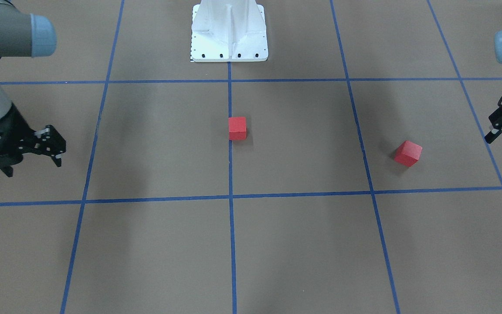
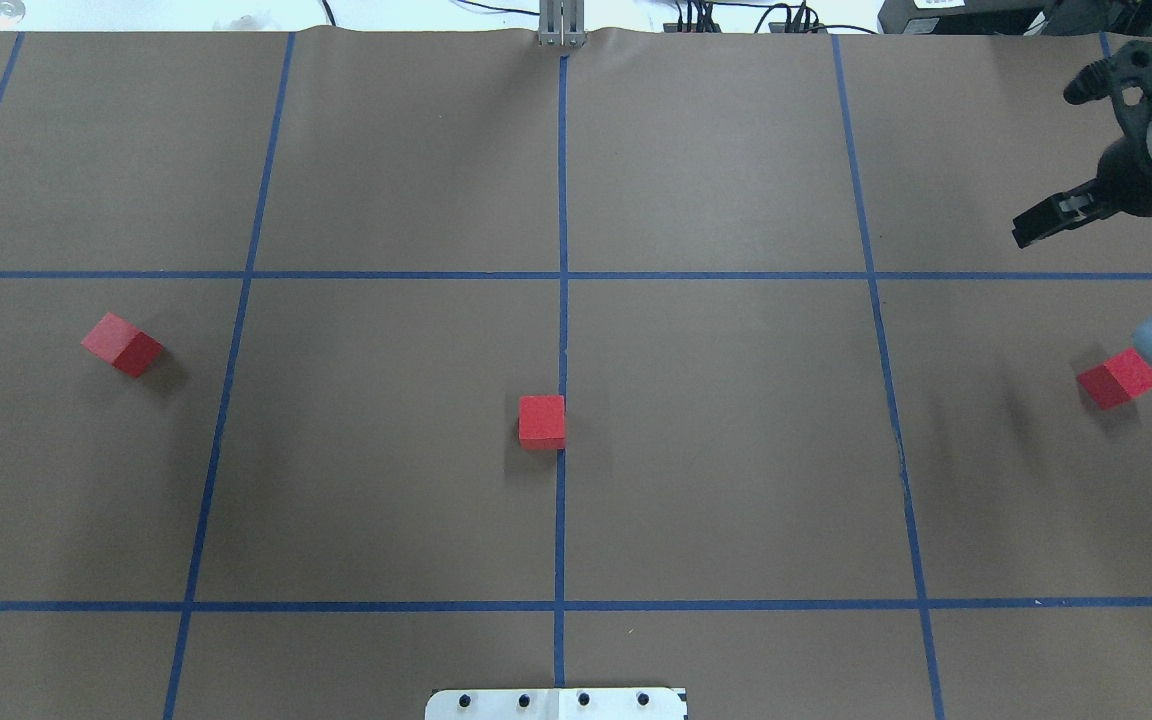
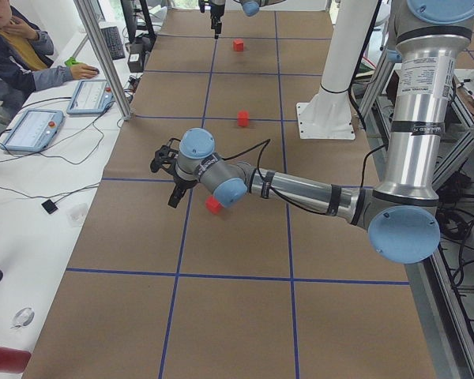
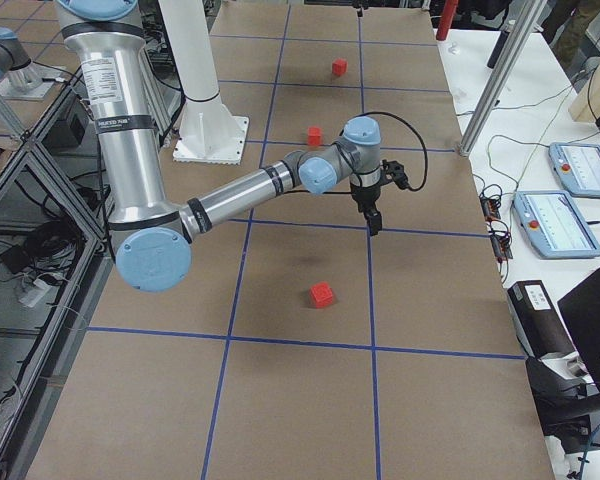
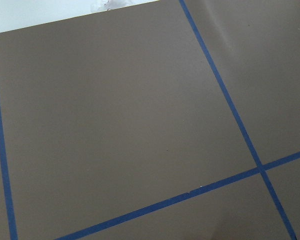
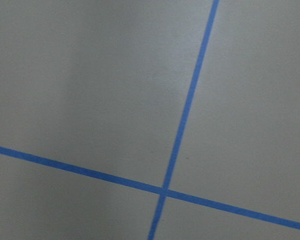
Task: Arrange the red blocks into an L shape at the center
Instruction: 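Open the right gripper and move it to the far-side red cube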
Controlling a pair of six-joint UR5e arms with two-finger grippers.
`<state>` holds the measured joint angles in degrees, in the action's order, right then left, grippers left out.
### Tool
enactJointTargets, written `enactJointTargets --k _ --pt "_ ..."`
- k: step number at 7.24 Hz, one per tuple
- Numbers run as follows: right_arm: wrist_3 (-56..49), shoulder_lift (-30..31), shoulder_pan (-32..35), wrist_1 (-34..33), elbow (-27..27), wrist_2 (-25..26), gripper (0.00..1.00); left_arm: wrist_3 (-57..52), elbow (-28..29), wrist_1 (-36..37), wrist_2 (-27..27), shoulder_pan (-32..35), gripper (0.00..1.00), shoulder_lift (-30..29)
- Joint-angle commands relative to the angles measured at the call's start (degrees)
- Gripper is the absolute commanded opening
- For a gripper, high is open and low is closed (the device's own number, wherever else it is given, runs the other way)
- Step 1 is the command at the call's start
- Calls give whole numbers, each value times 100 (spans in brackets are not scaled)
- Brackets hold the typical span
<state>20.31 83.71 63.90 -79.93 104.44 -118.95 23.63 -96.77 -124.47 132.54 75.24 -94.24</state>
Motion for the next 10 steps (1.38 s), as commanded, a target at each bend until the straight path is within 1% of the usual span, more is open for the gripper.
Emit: enactJointTargets --k 1,2,3,4,5,6,7,8,10 --pt "-265 697 149 1192 -552 -93 99 10 18 1 0 -18 100 -59" --pt "-273 664 132 1495 -957 -207 100 2 10 1 0 -18 100 -59" --pt "-282 638 132 1489 -1135 -269 100 1 9 1 0 -18 100 -59" --pt "-300 716 132 1542 -1224 -270 100 -16 9 -8 -9 -18 100 -59" --pt "-282 803 132 1551 -1181 -470 100 -16 9 -8 -9 -18 100 -51" --pt "-265 822 132 1760 -1241 -898 100 -25 9 -16 -9 -18 100 -51" --pt "-230 839 123 2005 -1285 -963 100 -25 18 -16 -9 -18 100 -51" --pt "-290 839 114 1964 -1303 -1007 100 -25 18 -8 -18 -18 100 -51" --pt "-317 883 80 1973 -1434 -929 100 -34 27 -16 -18 -26 100 -51"
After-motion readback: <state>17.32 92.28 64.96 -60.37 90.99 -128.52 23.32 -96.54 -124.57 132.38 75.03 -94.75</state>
